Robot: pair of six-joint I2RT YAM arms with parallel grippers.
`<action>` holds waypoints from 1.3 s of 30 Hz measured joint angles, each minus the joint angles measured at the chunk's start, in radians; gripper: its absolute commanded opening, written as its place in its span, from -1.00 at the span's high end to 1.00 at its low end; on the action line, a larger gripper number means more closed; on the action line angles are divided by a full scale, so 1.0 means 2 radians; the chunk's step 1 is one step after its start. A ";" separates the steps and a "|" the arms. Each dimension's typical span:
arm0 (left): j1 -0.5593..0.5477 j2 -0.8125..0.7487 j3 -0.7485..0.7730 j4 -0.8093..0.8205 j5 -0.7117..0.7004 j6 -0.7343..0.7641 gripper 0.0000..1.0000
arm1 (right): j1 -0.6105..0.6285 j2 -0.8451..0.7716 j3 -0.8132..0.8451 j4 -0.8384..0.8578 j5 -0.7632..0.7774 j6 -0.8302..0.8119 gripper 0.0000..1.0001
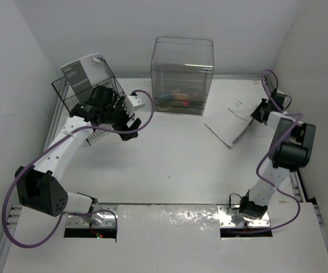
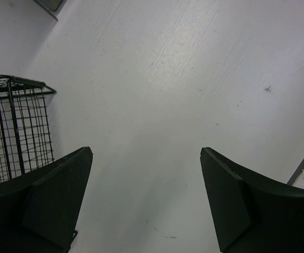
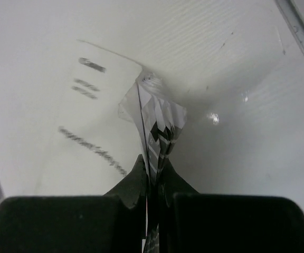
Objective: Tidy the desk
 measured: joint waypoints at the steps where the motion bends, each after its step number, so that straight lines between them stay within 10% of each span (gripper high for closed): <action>1: 0.000 0.002 0.002 -0.001 0.006 -0.001 -0.63 | 0.000 -0.032 -0.024 0.001 -0.005 -0.014 1.00; 21: -0.056 0.076 0.237 -0.027 0.058 -0.037 -0.91 | 0.060 -0.527 -0.177 -0.108 -0.189 -0.200 1.00; 39: -0.182 0.117 0.320 -0.037 0.045 0.035 -0.99 | 0.294 -0.483 -0.111 -0.108 -0.336 -0.183 1.00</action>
